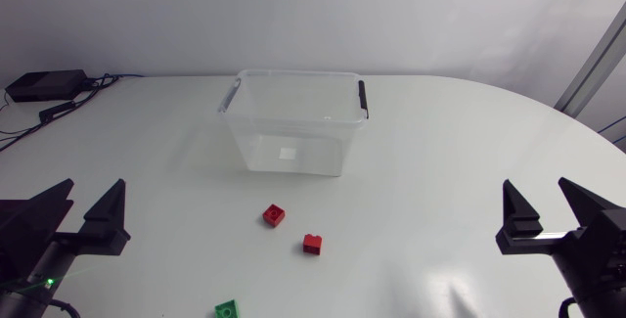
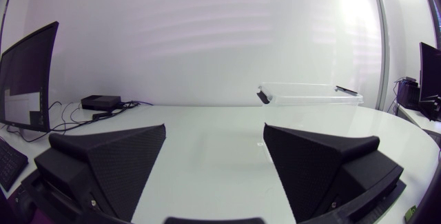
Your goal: Place the duplo bricks in the container
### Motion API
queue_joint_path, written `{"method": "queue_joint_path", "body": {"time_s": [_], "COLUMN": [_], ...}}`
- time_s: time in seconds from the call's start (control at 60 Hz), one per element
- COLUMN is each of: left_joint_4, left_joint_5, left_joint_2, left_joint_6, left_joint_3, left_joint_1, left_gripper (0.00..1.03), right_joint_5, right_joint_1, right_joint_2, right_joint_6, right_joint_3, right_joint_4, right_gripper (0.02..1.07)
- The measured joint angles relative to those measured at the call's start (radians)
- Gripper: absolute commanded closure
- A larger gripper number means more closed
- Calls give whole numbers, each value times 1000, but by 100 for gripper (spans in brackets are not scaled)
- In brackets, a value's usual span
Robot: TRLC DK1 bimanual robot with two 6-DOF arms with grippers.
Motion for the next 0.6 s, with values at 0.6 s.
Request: {"method": "queue_joint_path", "body": {"time_s": [0.6], "left_joint_4": [-41], "left_joint_5": [0], "left_joint_2": [0], "left_joint_6": [0], "left_joint_3": [16], "left_joint_1": [-2], "left_gripper": [5], "right_joint_5": [0], "right_joint_1": [5], "right_joint_2": [-1], "right_joint_6": [4], "right_joint_3": [0], "right_joint_4": [0], "right_gripper": [7]}}
